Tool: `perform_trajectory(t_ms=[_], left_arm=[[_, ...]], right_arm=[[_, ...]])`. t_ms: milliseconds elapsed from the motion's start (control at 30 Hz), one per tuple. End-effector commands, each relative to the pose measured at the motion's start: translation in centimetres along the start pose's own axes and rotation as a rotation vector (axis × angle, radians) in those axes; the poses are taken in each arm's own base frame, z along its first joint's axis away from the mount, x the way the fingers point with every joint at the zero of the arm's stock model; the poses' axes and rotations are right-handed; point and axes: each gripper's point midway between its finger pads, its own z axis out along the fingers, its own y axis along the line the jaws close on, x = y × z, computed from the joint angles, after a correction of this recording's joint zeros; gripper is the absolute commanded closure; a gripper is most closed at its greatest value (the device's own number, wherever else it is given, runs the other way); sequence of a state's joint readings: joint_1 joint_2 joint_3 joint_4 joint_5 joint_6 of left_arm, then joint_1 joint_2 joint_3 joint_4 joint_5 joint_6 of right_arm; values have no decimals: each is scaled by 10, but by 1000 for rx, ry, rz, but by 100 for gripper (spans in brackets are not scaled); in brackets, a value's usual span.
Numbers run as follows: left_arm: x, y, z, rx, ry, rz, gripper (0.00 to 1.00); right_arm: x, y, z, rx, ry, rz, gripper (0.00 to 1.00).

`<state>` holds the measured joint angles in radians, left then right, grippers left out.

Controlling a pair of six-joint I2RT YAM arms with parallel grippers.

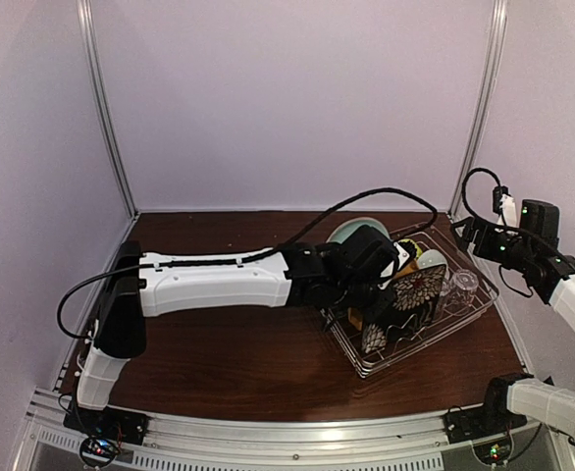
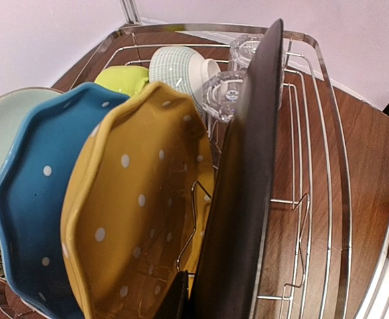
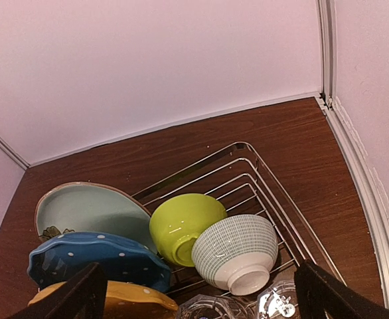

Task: Unload the mixed dishes from the dish rack
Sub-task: Grab the plate from the dish rack.

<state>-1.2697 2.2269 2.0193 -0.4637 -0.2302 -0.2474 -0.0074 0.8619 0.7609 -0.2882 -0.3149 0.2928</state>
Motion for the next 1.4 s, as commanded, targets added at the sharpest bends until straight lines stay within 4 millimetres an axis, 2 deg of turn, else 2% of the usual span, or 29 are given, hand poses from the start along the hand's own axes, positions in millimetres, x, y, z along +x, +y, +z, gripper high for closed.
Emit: perform_trajectory(t_ms=[0,467,800,1367], left_arm=[[-78,-12,-60,79,-221,-58,100],[-108,-7,-100,107,-360,-101,100],[-122,-17,-122,195,-421,-113,100],[-153,-19,-178,287,-535,-144,100]], right_arm=[[1,-2,-1,2,0,10,0],[-1,-2,-2,0,-4,11,0],[-4,-1,-5,4,-11,8,0],[-12,-4,-11,34,-32,10,0]])
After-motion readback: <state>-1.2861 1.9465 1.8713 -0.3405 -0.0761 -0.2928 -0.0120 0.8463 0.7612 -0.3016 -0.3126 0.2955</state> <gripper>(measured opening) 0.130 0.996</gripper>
